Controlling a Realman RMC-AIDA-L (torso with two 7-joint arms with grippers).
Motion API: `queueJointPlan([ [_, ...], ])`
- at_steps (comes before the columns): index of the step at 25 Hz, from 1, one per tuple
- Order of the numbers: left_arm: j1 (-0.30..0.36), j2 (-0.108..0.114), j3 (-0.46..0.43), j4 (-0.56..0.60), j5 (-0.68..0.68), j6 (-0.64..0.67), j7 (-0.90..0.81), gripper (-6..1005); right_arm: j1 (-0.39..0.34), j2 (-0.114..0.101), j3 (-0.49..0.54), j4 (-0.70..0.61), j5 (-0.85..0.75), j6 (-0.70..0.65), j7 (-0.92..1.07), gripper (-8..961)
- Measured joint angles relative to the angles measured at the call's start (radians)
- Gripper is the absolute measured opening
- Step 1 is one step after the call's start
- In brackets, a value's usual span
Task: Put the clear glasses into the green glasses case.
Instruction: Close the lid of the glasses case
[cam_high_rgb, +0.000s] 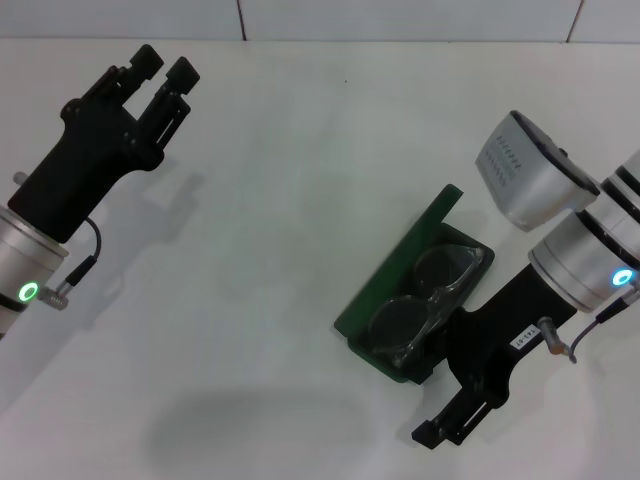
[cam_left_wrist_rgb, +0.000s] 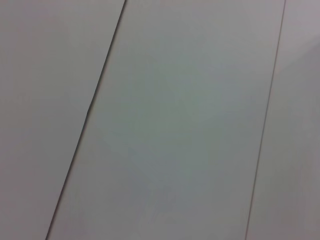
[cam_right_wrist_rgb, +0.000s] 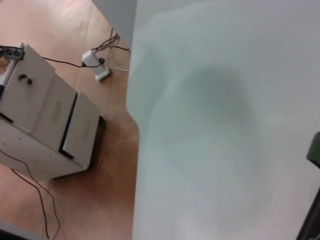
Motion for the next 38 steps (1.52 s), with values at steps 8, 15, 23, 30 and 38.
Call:
queueJointPlan([
  [8,0.002,0.003,0.0,-0.002,0.005,0.0,0.001,515,0.001,0.0,-0.091,0.003,0.038,0.06,0.024,842],
  [15,0.002,0.003,0.0,-0.002,0.007,-0.001,0.016,514,0.002,0.0,-0.109,-0.009,0.052,0.111,0.038,842],
  [23,0.0,0.005,0.0,-0.002,0.007,-0.001,0.015,515,0.005,0.0,-0.108,-0.02,0.058,0.188,0.039,841],
  [30,0.001,0.008,0.0,-0.012,-0.001,-0.002,0.023,515,-0.044,-0.005,-0.1,-0.122,0.095,0.179,0.028,841],
  [38,0.006,0.01,0.0,-0.013,-0.003,-0.003,0.025,514,-0.153,-0.015,0.094,-0.274,0.124,-0.086,-0.057,841],
])
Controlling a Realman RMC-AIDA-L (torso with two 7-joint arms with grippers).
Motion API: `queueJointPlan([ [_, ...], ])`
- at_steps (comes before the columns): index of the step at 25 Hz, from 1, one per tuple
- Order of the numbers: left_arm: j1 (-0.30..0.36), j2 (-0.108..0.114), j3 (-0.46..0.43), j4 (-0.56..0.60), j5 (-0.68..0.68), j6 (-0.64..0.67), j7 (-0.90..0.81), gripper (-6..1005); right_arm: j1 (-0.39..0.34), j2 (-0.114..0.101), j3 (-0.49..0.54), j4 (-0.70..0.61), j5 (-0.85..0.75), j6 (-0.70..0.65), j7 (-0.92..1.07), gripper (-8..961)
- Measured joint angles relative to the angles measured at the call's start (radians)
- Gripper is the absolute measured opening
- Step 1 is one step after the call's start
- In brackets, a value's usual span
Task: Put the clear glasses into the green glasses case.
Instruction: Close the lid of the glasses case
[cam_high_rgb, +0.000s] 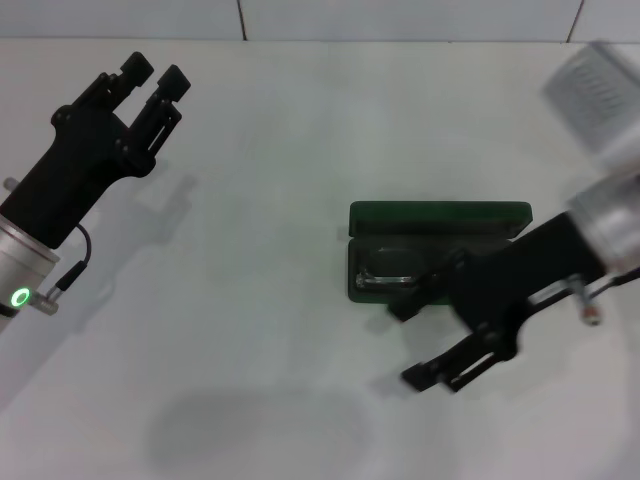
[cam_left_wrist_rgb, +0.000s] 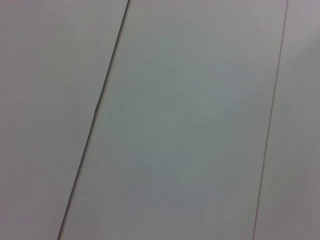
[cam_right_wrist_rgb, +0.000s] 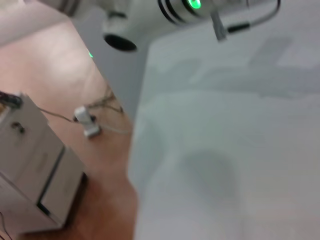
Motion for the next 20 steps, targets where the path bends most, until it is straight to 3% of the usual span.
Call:
queueJointPlan([
  [5,0.001,0.0,0.0,0.0,0.0,0.0,-0.003,515,-0.115,-0.006,0.238,-0.07,0.0,-0.049,-0.1,840],
  [9,-0.006,-0.003,0.0,-0.012,0.0,0.0,0.0,515,-0.192,0.002,0.451,-0.013,0.12,-0.008,-0.261,840],
  [15,-0.057,-0.006,0.012,-0.03,0.05,-0.004,-0.009,515,-0.225,-0.005,0.529,0.116,0.226,0.104,-0.376,840],
  [20,-0.183,-0.007,0.013,-0.051,0.123,-0.108,-0.066,515,-0.287,0.004,0.665,0.242,0.445,0.108,-0.509,840],
])
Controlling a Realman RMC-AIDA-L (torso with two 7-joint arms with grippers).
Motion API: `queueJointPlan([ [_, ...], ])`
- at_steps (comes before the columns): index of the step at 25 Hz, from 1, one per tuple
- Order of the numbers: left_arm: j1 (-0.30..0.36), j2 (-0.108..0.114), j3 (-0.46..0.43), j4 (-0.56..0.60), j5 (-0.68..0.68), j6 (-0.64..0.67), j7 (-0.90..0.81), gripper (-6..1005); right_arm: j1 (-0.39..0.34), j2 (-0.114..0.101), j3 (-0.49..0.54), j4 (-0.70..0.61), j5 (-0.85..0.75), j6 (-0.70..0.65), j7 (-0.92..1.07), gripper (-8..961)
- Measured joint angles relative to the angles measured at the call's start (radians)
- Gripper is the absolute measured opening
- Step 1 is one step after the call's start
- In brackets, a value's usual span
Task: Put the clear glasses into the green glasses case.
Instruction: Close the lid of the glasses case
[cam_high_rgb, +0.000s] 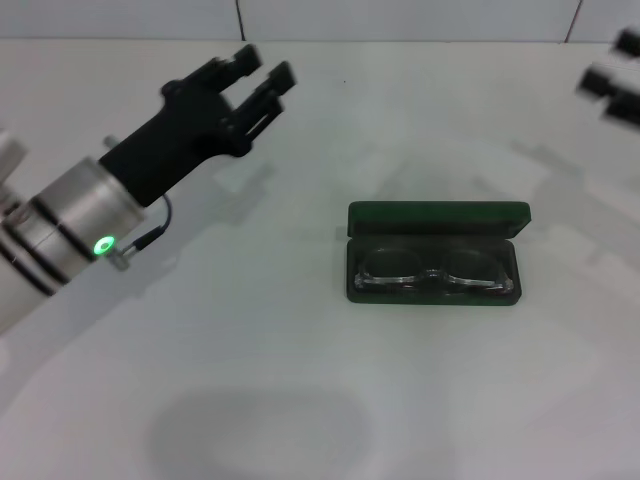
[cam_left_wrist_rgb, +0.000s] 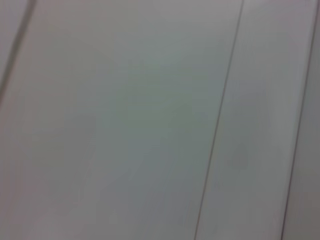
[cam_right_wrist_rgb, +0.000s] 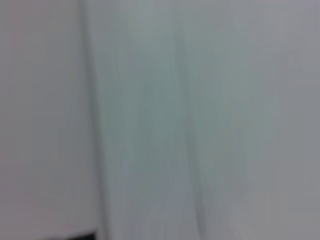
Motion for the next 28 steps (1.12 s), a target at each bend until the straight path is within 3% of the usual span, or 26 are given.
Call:
queueJointPlan([
  [6,-0.102,-0.003,0.004,-0.002,0.084,-0.146,-0.043,514,0.015,0.0,-0.092,0.114,0.077,0.116,-0.055,840],
  [7,-0.144,-0.008,0.031,-0.003,0.145,-0.21,-0.068,514,0.017,0.003,-0.094,0.126,0.085,0.135,-0.055,840],
  [11,-0.177,-0.011,0.115,-0.002,0.172,-0.29,-0.097,514,0.02,0.004,-0.065,0.207,0.184,0.143,-0.081,840],
  [18,-0.207,-0.019,0.287,0.018,0.164,-0.375,-0.146,515,-0.053,0.002,-0.063,0.298,0.431,0.088,-0.184,839],
  [28,-0.189,-0.02,0.451,0.06,0.077,-0.404,-0.152,515,-0.051,-0.004,-0.062,0.305,0.446,0.094,-0.214,839],
])
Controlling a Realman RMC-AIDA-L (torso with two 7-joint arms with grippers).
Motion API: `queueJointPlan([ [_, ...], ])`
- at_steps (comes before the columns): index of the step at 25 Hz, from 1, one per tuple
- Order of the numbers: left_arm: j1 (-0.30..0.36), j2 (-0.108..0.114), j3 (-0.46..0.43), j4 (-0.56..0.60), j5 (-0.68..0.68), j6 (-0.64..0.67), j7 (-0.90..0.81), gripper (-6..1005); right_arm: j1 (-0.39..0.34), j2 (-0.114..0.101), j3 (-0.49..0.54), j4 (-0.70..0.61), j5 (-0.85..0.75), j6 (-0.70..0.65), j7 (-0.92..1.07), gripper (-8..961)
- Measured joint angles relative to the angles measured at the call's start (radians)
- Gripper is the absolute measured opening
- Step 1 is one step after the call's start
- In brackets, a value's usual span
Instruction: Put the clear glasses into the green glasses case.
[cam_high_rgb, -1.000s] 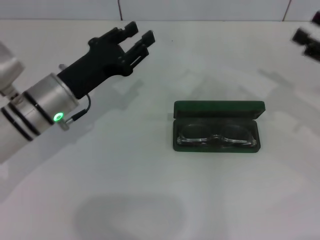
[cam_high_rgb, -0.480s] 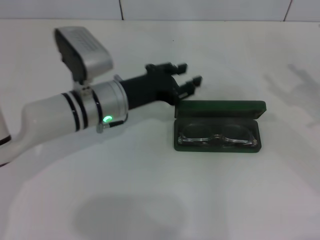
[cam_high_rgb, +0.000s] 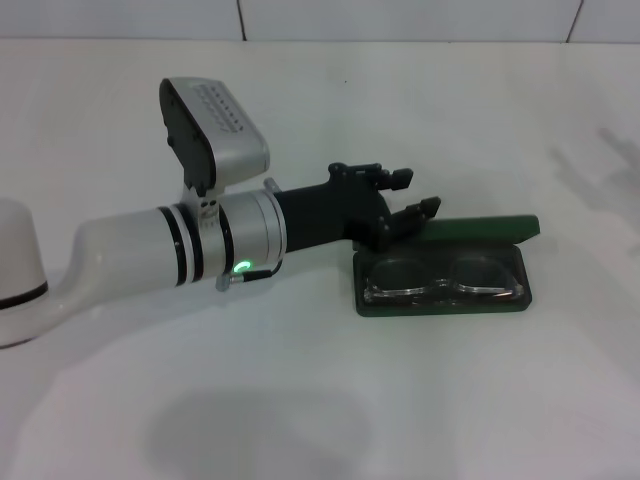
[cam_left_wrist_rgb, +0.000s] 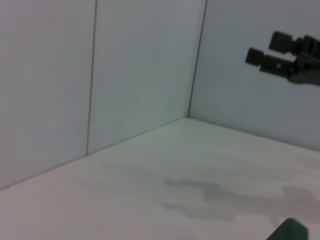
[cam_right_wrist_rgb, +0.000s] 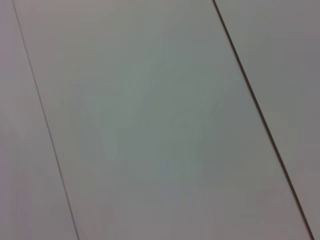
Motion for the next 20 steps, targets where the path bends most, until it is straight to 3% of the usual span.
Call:
queueJointPlan([
  [10,0.074,0.001,0.055,0.027,-0.024,-0.024,0.054,515,0.019,-0.004,-0.009,-0.02,0.0,0.038,-0.009,839],
  [20,0.104,0.0,0.121,0.054,-0.165,0.015,0.118,515,0.016,-0.019,-0.011,-0.024,-0.006,0.029,-0.01,839],
])
